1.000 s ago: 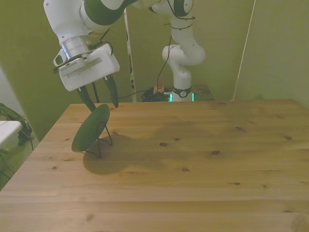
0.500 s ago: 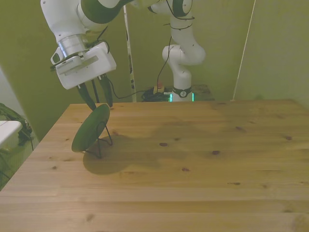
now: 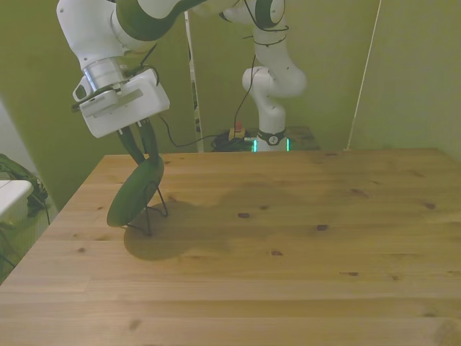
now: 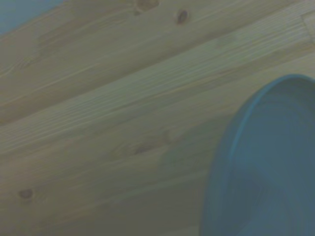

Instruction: Unload the plate

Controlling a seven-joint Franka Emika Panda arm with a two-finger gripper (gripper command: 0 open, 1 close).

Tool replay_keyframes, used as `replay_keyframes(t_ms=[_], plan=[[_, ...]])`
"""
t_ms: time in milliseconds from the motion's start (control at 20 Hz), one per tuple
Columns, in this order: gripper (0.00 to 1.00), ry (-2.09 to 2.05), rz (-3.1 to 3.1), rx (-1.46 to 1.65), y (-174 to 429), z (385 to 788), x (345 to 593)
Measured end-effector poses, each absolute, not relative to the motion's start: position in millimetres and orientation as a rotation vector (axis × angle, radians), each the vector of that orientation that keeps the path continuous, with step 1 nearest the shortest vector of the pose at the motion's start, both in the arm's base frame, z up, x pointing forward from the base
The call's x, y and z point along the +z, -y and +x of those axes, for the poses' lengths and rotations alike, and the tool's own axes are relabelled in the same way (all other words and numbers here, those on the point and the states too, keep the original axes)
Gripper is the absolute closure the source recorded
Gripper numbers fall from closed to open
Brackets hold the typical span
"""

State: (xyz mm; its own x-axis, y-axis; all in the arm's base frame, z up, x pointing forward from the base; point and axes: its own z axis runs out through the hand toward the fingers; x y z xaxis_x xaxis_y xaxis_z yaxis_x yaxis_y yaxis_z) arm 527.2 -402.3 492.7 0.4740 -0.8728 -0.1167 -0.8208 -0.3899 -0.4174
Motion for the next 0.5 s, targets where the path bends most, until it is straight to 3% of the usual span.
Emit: replay_keyframes(t_ms=[500], plan=[[1.00, -1.405, -2.305, -0.166, 392.5, 543.1, 491.9]])
